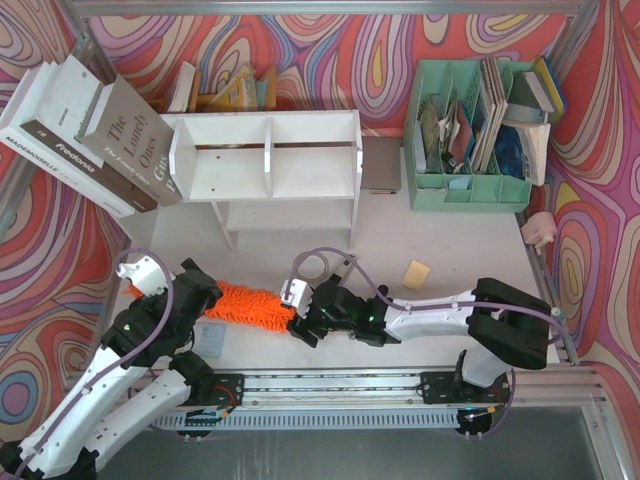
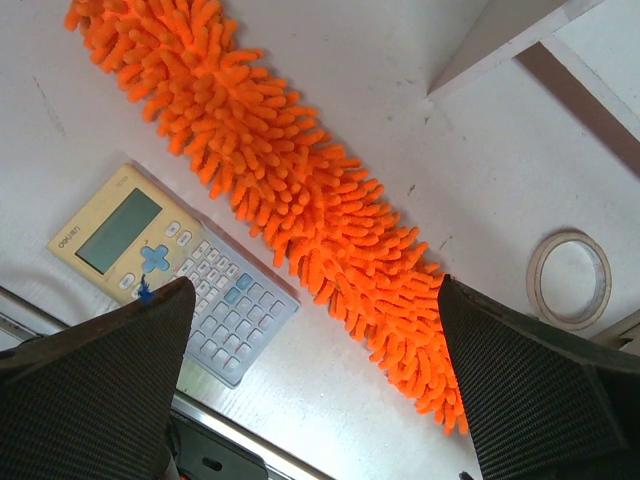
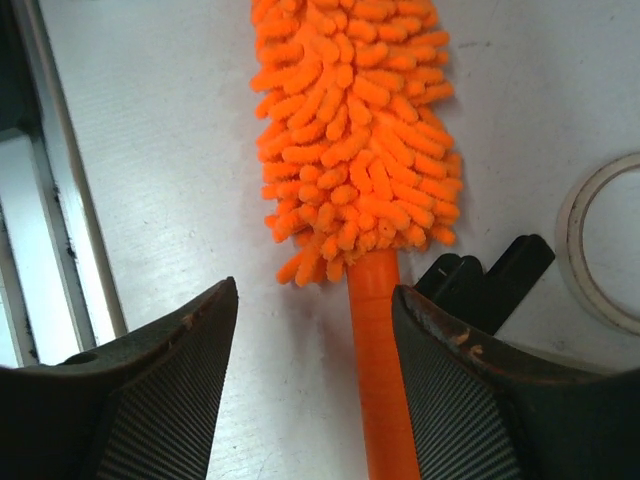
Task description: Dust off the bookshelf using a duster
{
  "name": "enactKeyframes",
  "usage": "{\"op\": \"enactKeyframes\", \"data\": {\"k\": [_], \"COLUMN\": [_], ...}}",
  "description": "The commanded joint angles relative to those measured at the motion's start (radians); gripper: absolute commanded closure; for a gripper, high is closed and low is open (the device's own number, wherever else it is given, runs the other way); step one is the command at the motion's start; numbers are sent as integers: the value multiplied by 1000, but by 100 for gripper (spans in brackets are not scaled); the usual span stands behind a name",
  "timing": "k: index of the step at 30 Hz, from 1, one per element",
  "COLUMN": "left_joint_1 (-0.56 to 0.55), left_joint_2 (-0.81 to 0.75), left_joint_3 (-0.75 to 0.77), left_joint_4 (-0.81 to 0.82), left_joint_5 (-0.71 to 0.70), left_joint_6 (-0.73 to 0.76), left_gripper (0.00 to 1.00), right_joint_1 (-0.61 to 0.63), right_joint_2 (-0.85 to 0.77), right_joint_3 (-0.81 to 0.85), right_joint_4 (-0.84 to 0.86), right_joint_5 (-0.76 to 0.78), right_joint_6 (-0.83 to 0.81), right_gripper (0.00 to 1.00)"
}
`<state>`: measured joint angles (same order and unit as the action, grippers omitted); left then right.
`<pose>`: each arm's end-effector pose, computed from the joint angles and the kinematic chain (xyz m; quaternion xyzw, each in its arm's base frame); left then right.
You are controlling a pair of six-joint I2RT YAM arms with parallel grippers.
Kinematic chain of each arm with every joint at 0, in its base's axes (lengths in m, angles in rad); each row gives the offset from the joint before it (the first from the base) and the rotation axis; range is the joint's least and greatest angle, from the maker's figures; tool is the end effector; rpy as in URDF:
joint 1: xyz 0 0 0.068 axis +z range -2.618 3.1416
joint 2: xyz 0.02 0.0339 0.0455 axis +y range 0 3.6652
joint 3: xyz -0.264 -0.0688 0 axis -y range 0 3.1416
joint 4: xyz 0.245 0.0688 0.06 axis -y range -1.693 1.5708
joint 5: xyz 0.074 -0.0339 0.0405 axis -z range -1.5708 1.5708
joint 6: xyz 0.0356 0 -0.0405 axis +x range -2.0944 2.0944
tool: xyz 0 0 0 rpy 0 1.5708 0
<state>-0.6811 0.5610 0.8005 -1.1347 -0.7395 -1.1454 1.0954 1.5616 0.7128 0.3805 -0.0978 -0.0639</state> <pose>0.0796 -0.0336 0.2921 -0.3190 0.8286 -0.0362 0.4587 0.1444 0.2880 0.1839 -0.4875 0.6978 0.2942 0.4345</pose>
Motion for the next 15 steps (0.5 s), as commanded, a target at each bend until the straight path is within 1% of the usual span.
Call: {"op": "enactKeyframes", "data": {"k": [1, 8, 15], "left_joint_1": [-2, -2, -1], "left_joint_2": [-11, -8, 7], "left_joint_3": [-26, -54, -48], "left_joint_4": [5, 63, 68], "left_joint_5": [6, 30, 31], "left_joint_6": [-22, -15, -12], "left_gripper": [2, 2, 2], "right_joint_1": [11, 11, 9], "right_joint_2": [38, 101, 159], "right_joint_3": [24, 42, 58], "right_joint_4": [3, 10, 5], "right_joint_5": [67, 137, 147], "right_joint_6": [-17, -20, -28], "right_gripper": [41, 47, 54]}}
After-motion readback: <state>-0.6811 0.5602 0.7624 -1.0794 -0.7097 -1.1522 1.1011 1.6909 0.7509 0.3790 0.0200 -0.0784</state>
